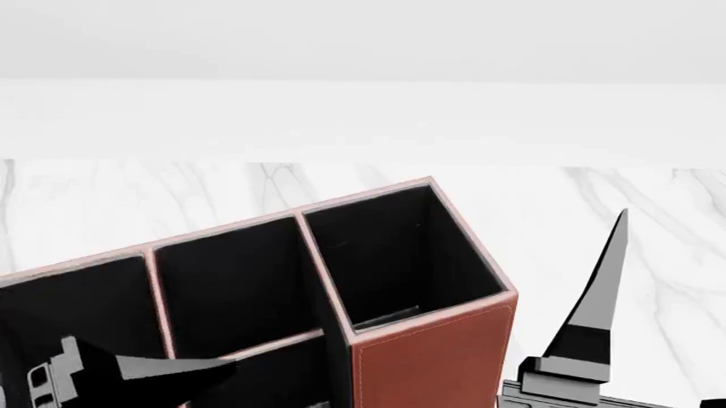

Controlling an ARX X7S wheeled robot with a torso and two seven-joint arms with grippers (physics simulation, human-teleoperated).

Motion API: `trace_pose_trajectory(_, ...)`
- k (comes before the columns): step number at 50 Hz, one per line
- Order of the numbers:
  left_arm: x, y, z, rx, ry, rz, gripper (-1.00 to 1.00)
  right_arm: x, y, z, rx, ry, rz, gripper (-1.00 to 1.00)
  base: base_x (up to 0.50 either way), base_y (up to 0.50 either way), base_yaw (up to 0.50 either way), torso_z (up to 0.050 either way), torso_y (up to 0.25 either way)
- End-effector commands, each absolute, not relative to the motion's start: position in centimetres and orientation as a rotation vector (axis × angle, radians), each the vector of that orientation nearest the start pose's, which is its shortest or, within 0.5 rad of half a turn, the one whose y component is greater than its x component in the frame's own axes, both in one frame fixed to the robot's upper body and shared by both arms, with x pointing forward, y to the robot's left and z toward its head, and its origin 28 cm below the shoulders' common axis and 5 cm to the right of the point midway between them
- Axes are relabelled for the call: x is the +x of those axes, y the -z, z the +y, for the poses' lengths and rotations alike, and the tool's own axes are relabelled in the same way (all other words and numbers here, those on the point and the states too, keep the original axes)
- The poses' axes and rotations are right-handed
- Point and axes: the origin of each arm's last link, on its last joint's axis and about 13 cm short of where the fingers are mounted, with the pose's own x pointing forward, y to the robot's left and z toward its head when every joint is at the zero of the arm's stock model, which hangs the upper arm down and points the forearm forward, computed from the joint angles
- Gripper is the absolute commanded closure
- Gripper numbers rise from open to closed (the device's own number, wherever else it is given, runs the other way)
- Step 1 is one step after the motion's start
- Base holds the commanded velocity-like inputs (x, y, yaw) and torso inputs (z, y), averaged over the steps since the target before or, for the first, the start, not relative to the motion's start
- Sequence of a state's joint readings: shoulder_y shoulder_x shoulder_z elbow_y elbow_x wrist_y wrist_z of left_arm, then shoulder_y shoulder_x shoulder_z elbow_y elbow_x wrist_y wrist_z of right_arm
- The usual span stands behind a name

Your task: Pick up the book and place it in the front compartment of the caddy.

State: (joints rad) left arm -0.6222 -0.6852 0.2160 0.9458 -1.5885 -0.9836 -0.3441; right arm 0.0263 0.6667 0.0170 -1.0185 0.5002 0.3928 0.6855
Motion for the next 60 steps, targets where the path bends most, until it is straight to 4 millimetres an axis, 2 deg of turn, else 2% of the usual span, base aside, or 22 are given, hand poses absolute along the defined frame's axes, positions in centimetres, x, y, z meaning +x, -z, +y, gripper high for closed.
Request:
trace_pose_trajectory(1, 15.6, -21.6, 19.5, 0.193, 1.087, 0.149, -1.00, 15.3, -20.1, -13.8, -0.085, 0.175, -0.559, -1.00, 0.00, 0.00, 0.00, 0.000, 0.000)
trace_pose_trajectory(12, 16.1, -20.8, 18.4, 0.282, 1.153, 0.231, -1.00, 15.2, -20.1, -13.8, -0.087, 0.174, -0.561, -1.00, 0.00, 0.00, 0.00, 0.000, 0.000)
trace_pose_trajectory(20, 16.2, -21.0, 17.9, 0.271, 1.172, 0.272, -1.00, 15.2, -20.2, -13.7, -0.086, 0.171, -0.561, -1.00, 0.00, 0.00, 0.00, 0.000, 0.000)
trace_pose_trajectory(30, 16.3, -19.6, 17.4, 0.235, 1.181, 0.380, -1.00, 15.1, -20.3, -13.8, -0.085, 0.173, -0.564, -1.00, 0.00, 0.00, 0.00, 0.000, 0.000)
trace_pose_trajectory(38, 16.9, -19.2, 17.6, 0.258, 1.166, 0.450, -1.00, 15.1, -20.3, -13.9, -0.083, 0.174, -0.564, -1.00, 0.00, 0.00, 0.00, 0.000, 0.000)
trace_pose_trajectory(39, 17.1, -18.9, 17.7, 0.314, 1.151, 0.447, -1.00, 15.1, -20.3, -13.9, -0.083, 0.174, -0.564, -1.00, 0.00, 0.00, 0.00, 0.000, 0.000)
trace_pose_trajectory(48, 17.4, -17.3, 18.1, 0.343, 1.125, 0.532, -1.00, 15.1, -20.2, -13.8, -0.091, 0.175, -0.563, -1.00, 0.00, 0.00, 0.00, 0.000, 0.000)
trace_pose_trajectory(60, 18.3, -16.8, 18.4, 0.391, 1.094, 0.575, -1.00, 15.2, -20.2, -13.8, -0.093, 0.171, -0.562, -1.00, 0.00, 0.00, 0.00, 0.000, 0.000)
